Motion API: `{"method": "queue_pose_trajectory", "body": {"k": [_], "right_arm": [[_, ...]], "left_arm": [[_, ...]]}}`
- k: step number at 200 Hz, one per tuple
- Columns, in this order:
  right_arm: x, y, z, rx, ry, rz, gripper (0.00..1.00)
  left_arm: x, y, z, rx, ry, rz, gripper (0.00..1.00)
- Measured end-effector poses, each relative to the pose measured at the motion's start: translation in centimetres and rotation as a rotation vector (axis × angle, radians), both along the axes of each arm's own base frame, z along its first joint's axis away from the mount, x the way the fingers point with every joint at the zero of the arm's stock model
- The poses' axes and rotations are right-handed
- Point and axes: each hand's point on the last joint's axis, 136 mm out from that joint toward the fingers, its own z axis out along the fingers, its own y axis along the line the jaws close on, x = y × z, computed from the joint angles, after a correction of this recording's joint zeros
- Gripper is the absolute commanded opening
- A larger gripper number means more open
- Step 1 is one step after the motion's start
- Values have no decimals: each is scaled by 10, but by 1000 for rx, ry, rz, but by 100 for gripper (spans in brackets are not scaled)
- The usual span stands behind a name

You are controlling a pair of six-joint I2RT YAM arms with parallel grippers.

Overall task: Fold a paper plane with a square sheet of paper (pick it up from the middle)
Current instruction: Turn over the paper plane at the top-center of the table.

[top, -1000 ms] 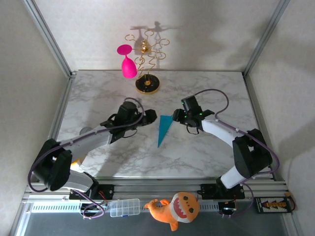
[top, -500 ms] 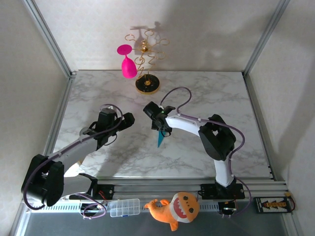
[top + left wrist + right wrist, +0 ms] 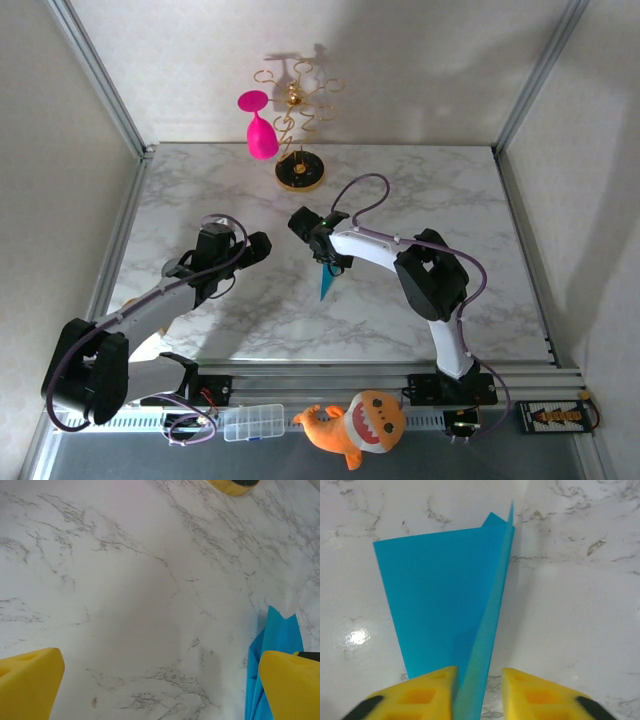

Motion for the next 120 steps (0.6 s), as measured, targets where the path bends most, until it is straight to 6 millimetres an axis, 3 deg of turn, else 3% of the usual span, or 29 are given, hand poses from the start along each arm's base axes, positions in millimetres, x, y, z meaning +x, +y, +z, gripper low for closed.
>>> {"method": "queue_pose_trajectory", "body": {"k": [34, 71, 92, 120], "right_arm": [[6, -5, 0, 0, -12, -23, 0], [21, -4, 6, 77, -62, 16, 0], [31, 13, 25, 224, -119, 82, 0], [42, 52, 62, 472, -206, 198, 0]], "left_arm": [[0, 0, 0, -18, 6, -8, 99], [2, 8, 1, -49, 14, 3, 99], [4, 14, 3, -91, 21, 31, 97], [3, 18, 4, -182, 20, 75, 94]]}}
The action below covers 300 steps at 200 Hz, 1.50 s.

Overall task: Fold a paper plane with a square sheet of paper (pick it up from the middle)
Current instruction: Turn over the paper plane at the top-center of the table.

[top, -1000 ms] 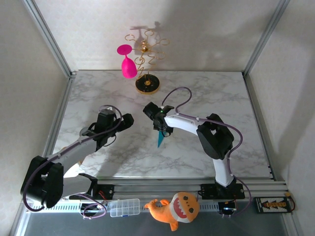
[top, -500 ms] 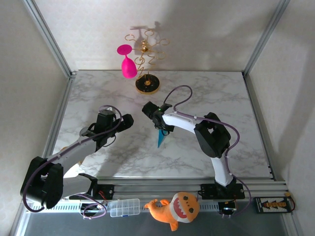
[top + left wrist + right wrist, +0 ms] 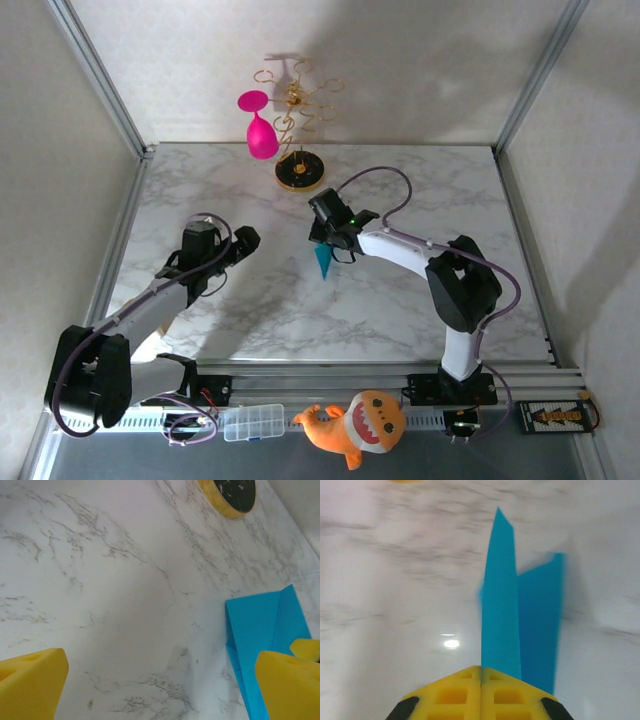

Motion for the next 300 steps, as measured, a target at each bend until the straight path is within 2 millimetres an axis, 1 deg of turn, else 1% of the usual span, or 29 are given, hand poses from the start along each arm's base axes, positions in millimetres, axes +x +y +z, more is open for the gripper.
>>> {"method": "queue_pose_trajectory", "body": {"k": [14, 26, 46, 64, 88, 102, 120, 132, 157, 180, 206, 226, 255, 273, 300], "right_arm": [[2, 18, 9, 105, -23, 64, 0], [-1, 30, 9, 184, -22, 116, 0], [-8, 39, 2, 273, 1, 178, 0], [-15, 41, -5, 334, 23, 216, 0], [-24, 42, -13, 386, 49, 251, 0], [-27, 42, -18, 407, 61, 264, 0], [-33, 41, -29, 413, 85, 270, 0], [-36, 39, -36, 410, 99, 268, 0], [-41, 37, -44, 407, 117, 266, 0], [-40, 31, -48, 405, 124, 254, 0], [-34, 24, -50, 405, 121, 233, 0], [-32, 24, -49, 406, 119, 231, 0], [-32, 24, -49, 406, 119, 231, 0], [-32, 24, -50, 406, 119, 230, 0], [-32, 23, -51, 404, 123, 229, 0]], "left_arm": [[-2, -2, -2, -45, 2, 9, 93], [-4, -6, -4, -89, 5, 7, 91], [-5, -13, -5, -149, 5, 1, 89], [-5, -17, -5, -189, 5, -3, 86], [-6, -23, -13, -221, 21, -8, 80], [-8, -30, -20, -237, 39, -21, 76], [-10, -40, -28, -251, 66, -43, 67], [-12, -48, -34, -264, 86, -61, 59], [-16, -64, -49, -272, 128, -99, 46], [-20, -76, -61, -278, 165, -128, 38], [-19, -84, -68, -279, 181, -149, 28], [-15, -86, -69, -281, 173, -153, 27], [-12, -90, -68, -295, 159, -169, 29], [-10, -92, -68, -299, 157, -174, 26], [-8, -93, -73, -299, 167, -176, 24]]}}
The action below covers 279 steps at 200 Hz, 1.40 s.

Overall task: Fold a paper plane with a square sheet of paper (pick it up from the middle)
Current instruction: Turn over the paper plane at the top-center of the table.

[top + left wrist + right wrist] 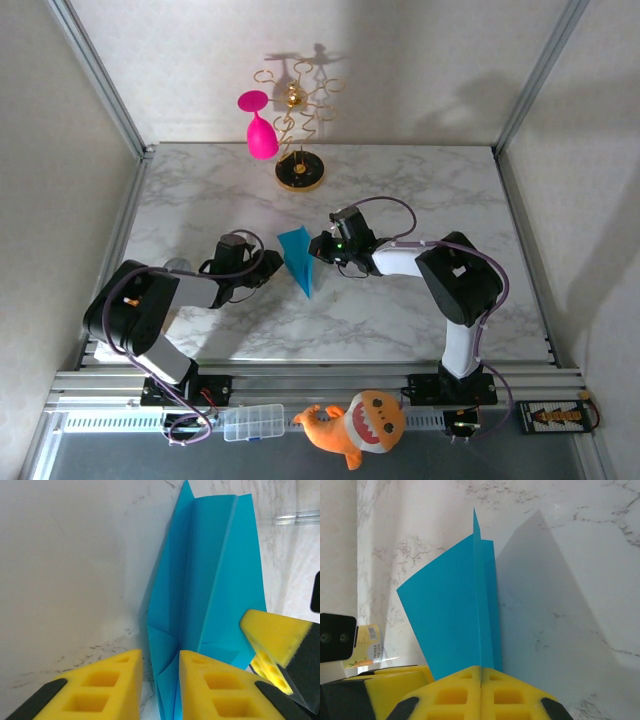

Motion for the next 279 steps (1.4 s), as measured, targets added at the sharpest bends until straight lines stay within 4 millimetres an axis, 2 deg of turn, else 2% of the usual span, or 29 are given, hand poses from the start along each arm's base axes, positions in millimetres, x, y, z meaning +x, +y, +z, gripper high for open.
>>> {"method": "queue_pose_trajectory", "body": {"k": [55, 83, 99, 157, 196, 279], "right_arm": [[0, -1, -5, -4, 15, -6, 0], [0, -3, -7, -16, 19, -20, 16], [0, -6, -11, -31, 21, -28, 20], [-2, -17, -24, -98, 31, -45, 16], [-4, -20, -28, -119, 40, -45, 16], [-6, -22, -36, -136, 53, -40, 14]], "left_arm": [[4, -5, -8, -5, 20, -15, 24], [6, -6, -9, -7, 20, -19, 24], [7, -7, -8, -8, 17, -18, 24], [7, -11, -8, -19, 21, -36, 26], [9, -19, -7, -37, 14, -63, 31], [12, -22, -1, -50, -7, -73, 30]]}}
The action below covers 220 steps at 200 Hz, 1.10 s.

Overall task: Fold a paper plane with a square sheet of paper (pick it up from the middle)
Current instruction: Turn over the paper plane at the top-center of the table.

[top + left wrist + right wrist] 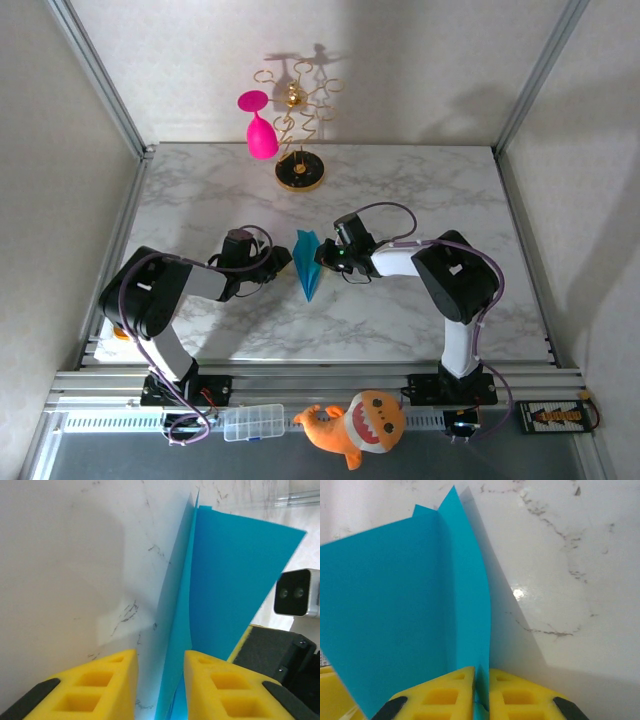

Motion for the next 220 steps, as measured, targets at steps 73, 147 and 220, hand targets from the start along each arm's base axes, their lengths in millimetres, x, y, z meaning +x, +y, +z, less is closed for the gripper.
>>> {"method": "queue_pose_trajectory", "body": {"k": [73, 147, 220], "right_arm": [[1, 0, 0, 0, 0, -1, 12], [1, 0, -1, -1, 1, -1, 12], [2, 1, 1, 5, -2, 8, 18]], "left_arm": [[6, 2, 19, -12, -70, 18, 33], [10, -15, 8, -15, -43, -39, 34], [17, -24, -8, 39, -3, -84, 13]]}}
